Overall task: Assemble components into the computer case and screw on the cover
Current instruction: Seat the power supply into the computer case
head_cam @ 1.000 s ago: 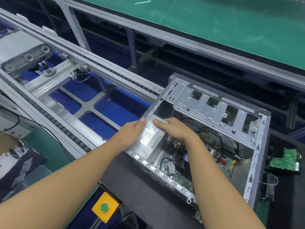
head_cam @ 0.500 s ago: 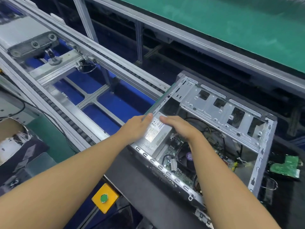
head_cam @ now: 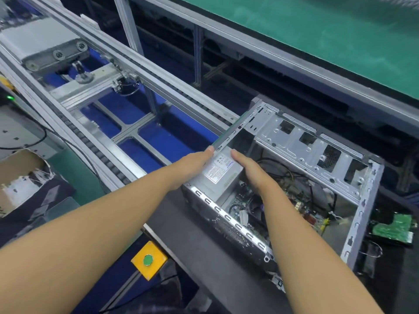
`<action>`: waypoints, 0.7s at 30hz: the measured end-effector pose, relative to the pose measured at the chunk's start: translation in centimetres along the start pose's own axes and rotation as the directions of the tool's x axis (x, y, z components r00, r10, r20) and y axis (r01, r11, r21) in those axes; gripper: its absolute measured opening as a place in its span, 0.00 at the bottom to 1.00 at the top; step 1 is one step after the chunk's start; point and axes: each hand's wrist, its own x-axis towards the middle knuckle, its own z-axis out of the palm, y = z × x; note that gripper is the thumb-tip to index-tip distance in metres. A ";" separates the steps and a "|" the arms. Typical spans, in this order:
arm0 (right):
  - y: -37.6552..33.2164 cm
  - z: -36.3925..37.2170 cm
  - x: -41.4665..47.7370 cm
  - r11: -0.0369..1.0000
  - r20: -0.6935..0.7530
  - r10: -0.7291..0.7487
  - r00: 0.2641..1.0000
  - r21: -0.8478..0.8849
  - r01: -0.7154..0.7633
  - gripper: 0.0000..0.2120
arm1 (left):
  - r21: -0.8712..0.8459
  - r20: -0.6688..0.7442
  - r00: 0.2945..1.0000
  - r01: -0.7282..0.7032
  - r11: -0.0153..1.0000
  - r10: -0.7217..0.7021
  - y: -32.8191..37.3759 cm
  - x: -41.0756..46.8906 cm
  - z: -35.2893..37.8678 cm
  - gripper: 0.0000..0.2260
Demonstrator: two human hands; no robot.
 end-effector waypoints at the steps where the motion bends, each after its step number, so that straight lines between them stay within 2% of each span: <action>1: 0.0 0.1 0.0 1.000 -0.012 0.004 1.000 0.001 -0.004 0.22 | -0.084 -0.016 0.998 0.053 0.995 -0.054 -0.2 -0.2 -0.3 0.27; 3: -0.1 0.1 -0.1 1.000 -0.034 0.011 0.999 -0.011 -0.012 0.22 | -0.247 -0.213 0.964 0.104 0.963 -0.159 -1.4 -0.5 -0.9 0.24; 4: 0.0 0.0 0.0 1.000 -0.042 0.014 0.999 -0.015 -0.015 0.23 | -0.329 -0.325 0.918 0.116 0.937 -0.227 -2.5 -0.7 -1.1 0.20; 5: 0.0 -0.1 0.1 1.000 -0.047 0.012 0.999 -0.017 -0.013 0.23 | -0.428 -0.372 0.872 0.143 0.893 -0.318 -3.7 -1.2 -1.0 0.17; 7: 0.1 -0.2 0.4 1.000 -0.051 -0.012 0.999 -0.029 0.010 0.22 | -0.603 -0.255 0.836 0.255 0.755 -0.486 -6.0 -2.6 0.1 0.17; 9: 0.2 -0.3 0.8 0.999 -0.057 -0.039 0.998 -0.034 0.037 0.22 | -0.670 -0.078 0.822 0.376 0.640 -0.564 -7.2 -3.7 1.9 0.21; 10: 0.3 -0.4 0.9 0.998 -0.055 -0.052 0.997 -0.036 0.050 0.22 | -0.673 -0.034 0.820 0.404 0.620 -0.572 -7.3 -3.8 2.7 0.22; 13: 0.4 -0.4 0.9 0.997 -0.038 -0.068 0.997 -0.033 0.067 0.21 | -0.717 0.002 0.856 0.362 0.595 -0.518 -6.4 -3.2 3.8 0.28; 15: 0.3 -0.4 0.9 0.998 -0.043 -0.055 0.998 -0.036 0.053 0.22 | -0.784 0.023 0.867 0.324 0.529 -0.498 -5.4 -2.9 4.1 0.27; 19: 0.3 -0.3 0.8 0.999 -0.080 0.002 0.997 -0.053 -0.006 0.24 | -0.871 0.019 0.860 0.266 0.414 -0.510 -4.3 -3.1 4.6 0.26; 21: 0.2 -0.2 0.5 0.998 -0.071 0.022 0.997 -0.060 -0.026 0.22 | -0.889 0.026 0.844 0.265 0.374 -0.535 -4.0 -3.0 4.9 0.26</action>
